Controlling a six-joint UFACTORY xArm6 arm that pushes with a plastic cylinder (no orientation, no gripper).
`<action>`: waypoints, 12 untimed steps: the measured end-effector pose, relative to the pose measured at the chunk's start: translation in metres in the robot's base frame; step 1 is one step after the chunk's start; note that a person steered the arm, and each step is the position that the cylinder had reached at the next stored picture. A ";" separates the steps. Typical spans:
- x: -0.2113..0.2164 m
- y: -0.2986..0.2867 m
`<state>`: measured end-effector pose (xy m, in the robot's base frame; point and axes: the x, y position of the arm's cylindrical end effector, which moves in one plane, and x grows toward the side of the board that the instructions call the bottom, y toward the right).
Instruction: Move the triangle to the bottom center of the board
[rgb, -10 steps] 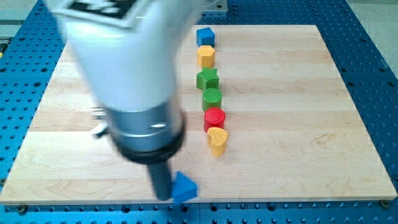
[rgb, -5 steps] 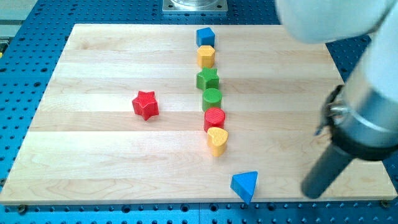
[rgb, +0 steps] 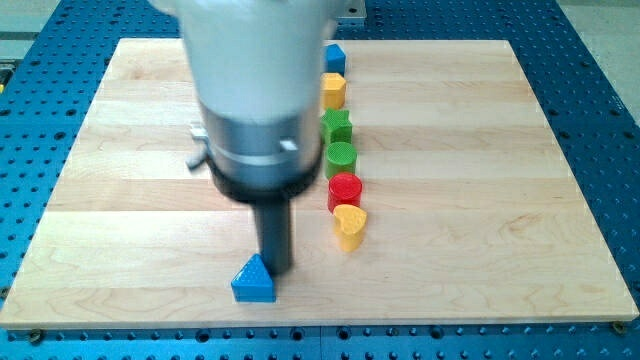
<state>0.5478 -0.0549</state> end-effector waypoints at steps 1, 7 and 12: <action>-0.028 -0.029; 0.047 0.031; 0.025 0.055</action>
<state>0.5728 0.0003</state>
